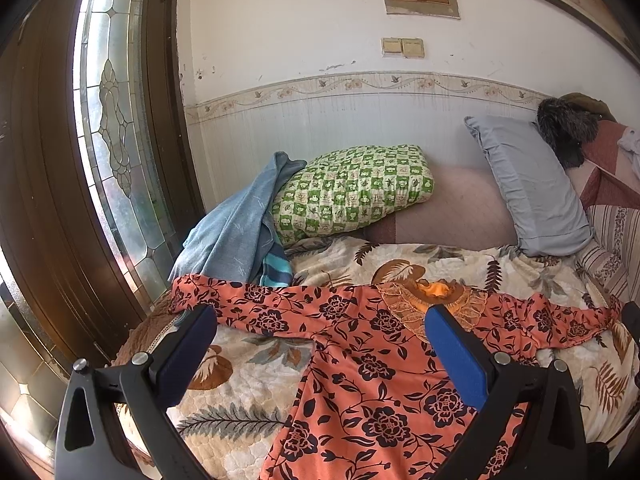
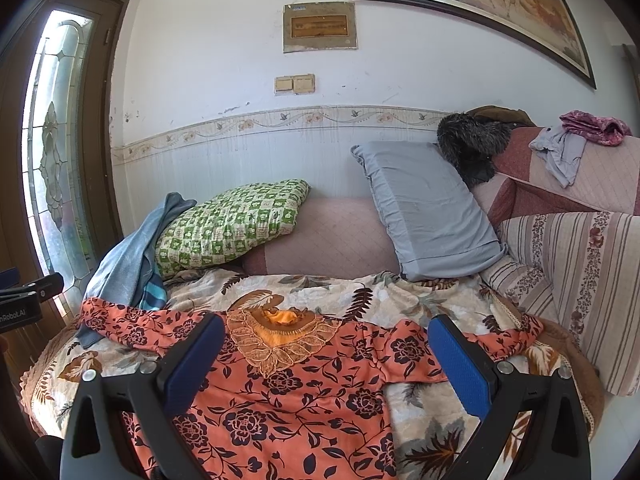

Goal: Fold small clothes

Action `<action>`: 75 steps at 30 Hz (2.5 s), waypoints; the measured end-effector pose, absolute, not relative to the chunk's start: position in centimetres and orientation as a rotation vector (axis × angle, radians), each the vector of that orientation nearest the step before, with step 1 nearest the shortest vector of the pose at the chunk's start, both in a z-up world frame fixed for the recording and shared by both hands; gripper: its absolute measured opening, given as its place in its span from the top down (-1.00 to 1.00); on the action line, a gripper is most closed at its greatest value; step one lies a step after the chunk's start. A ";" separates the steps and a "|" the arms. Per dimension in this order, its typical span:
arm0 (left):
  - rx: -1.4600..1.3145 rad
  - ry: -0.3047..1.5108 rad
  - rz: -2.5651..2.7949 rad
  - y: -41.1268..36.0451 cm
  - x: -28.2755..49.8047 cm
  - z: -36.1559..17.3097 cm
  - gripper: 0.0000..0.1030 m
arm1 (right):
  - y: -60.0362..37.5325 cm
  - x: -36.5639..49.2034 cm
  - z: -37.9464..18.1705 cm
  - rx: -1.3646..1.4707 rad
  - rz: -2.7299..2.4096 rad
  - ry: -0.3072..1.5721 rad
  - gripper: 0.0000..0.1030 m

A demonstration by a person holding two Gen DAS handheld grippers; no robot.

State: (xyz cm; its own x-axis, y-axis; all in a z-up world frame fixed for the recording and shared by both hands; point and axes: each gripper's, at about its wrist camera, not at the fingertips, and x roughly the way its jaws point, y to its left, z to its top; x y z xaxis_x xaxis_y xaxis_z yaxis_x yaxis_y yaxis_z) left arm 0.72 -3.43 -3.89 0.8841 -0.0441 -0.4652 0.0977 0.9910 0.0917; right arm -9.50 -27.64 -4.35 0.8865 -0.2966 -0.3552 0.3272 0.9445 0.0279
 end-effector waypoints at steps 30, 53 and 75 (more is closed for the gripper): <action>0.119 0.882 -0.108 -6.1 12.0 -17.3 -1.00 | -68.5 -6.7 -25.7 1.107 -0.548 0.503 -0.50; 0.056 0.851 -0.103 -2.7 12.8 -17.4 -1.00 | -65.5 2.4 -16.4 1.098 -0.334 0.304 0.82; -0.137 0.810 0.130 14.5 14.4 -19.2 -1.00 | -11.2 25.5 -25.3 -0.438 0.041 0.967 0.41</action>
